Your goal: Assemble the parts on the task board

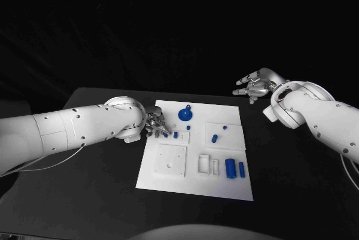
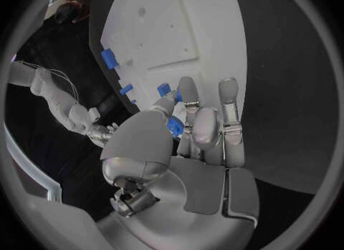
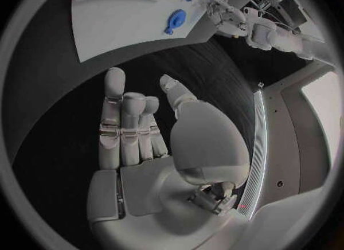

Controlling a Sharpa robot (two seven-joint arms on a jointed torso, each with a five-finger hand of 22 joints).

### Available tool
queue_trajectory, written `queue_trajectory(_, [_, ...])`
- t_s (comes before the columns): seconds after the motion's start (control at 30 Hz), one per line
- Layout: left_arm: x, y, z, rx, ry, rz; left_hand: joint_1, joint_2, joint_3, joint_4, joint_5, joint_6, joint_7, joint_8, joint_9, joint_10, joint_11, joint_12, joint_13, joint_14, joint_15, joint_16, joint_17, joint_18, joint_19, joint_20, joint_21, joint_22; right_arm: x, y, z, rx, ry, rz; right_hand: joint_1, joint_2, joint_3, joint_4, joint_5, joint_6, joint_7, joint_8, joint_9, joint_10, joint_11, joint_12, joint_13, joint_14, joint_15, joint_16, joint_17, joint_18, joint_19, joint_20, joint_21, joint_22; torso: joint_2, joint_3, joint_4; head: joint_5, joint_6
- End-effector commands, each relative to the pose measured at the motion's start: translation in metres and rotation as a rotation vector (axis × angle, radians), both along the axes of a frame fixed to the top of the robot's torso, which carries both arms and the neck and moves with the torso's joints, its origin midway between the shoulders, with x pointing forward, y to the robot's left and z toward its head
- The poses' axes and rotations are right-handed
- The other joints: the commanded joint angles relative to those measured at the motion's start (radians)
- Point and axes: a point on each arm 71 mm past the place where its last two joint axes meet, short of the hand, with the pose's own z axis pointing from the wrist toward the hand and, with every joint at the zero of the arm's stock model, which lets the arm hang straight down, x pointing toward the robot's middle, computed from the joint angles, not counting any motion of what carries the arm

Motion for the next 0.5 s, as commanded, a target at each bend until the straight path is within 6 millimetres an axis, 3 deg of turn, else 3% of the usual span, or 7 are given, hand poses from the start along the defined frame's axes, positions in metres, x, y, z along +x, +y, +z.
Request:
queue_trajectory(0.03, [-0.0005, -0.0027, -0.0001, 0.002, -0.005, -0.029, 0.03, 0.023, 0.015, -0.008, 0.005, 0.007, -0.012, 0.006, 0.001, 0.039, -0.005, -0.003, 0.001, 0.004, 0.001, 0.0, -0.001, 0.013, -0.001, 0.007, 0.004, 0.018, -0.0002, 0.0007, -0.0007, -0.005, 0.006, 0.01, -0.008, 0.003, 0.0, 0.0, 0.002, 0.005, 0.001, 0.003, 0.0, 0.0, -0.004, 0.003, 0.002, 0.001, -0.001, 0.003, 0.001, 0.015, 0.034, 0.005, 0.002, 0.0, 0.0, -0.0002, 0.0, 0.0, 0.0])
queue_trajectory(0.5, [-0.0004, -0.0034, -0.0004, 0.006, -0.006, -0.036, 0.03, 0.023, 0.015, -0.008, 0.005, 0.007, -0.012, 0.006, 0.001, 0.039, -0.005, -0.003, 0.001, 0.004, 0.001, 0.0, -0.001, 0.013, -0.001, 0.007, 0.004, 0.018, -0.0001, 0.0008, -0.0007, -0.004, 0.002, 0.01, -0.008, 0.003, -0.001, 0.0, 0.003, 0.004, 0.002, 0.003, 0.0, -0.005, -0.003, -0.003, -0.003, -0.002, -0.001, -0.005, -0.003, 0.014, 0.032, 0.005, 0.002, -0.002, 0.0, 0.0005, -0.0005, 0.0, -0.001])
